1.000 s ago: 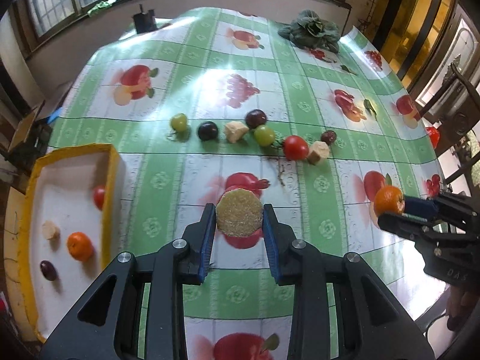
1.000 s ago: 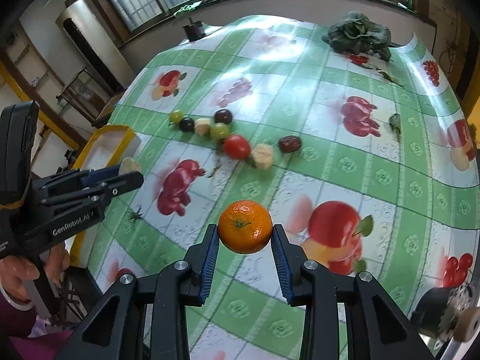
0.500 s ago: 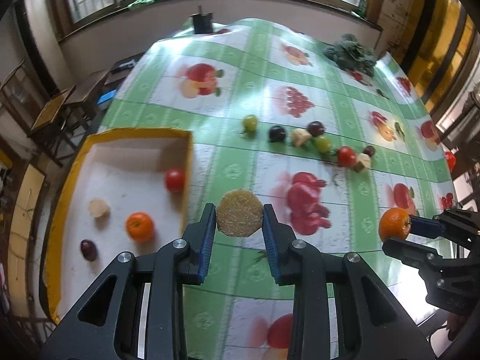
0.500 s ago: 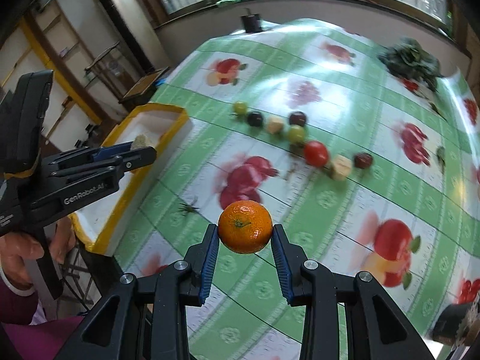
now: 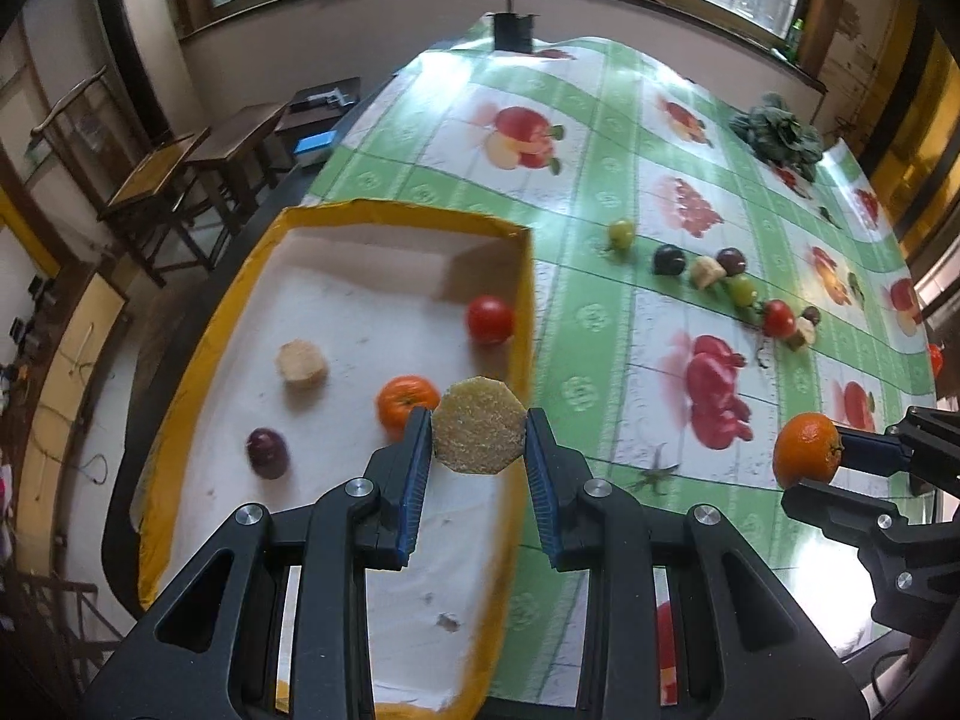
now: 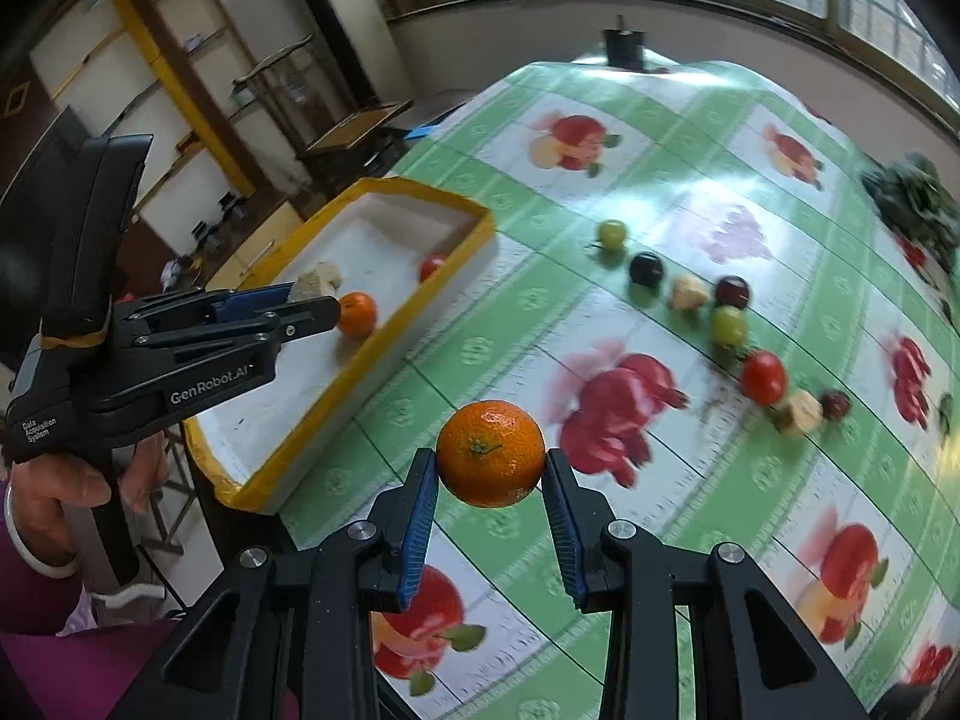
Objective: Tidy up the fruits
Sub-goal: 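Carry the biscuit slice and orange over the white tray, then open the left gripper over the tray while the right gripper releases the orange, then move both open grippers back toward the row of fruits, then grasp a green grape with the left gripper while the right gripper grasps a tan biscuit chunk, then carry the green grape and biscuit chunk over the white tray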
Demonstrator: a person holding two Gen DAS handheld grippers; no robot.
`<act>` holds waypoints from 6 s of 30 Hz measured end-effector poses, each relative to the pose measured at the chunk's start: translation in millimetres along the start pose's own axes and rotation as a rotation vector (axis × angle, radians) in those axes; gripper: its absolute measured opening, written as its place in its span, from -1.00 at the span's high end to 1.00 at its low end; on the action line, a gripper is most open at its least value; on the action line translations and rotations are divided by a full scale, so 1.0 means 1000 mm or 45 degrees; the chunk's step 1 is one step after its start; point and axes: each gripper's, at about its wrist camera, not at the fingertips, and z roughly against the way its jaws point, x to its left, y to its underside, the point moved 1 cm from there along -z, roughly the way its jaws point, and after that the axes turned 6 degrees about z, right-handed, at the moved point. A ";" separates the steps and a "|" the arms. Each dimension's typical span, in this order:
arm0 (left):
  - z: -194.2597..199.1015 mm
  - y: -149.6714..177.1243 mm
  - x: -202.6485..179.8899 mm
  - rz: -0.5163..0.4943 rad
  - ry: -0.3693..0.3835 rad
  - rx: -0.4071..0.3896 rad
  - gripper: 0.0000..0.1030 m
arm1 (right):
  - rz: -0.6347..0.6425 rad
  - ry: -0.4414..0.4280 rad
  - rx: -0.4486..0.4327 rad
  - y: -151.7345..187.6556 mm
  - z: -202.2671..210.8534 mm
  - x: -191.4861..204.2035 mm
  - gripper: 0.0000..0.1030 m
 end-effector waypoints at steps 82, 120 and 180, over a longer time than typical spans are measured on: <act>-0.019 -0.013 -0.069 -0.063 0.161 0.100 -0.14 | -0.346 0.157 -0.014 0.045 0.025 -0.089 0.17; -0.081 -0.052 -0.116 -0.035 0.178 0.230 -0.14 | -0.307 0.157 -0.072 0.029 -0.033 -0.198 0.33; -0.061 -0.038 -0.090 -0.042 0.120 0.163 0.56 | -0.368 0.245 -0.019 0.038 -0.023 -0.204 0.49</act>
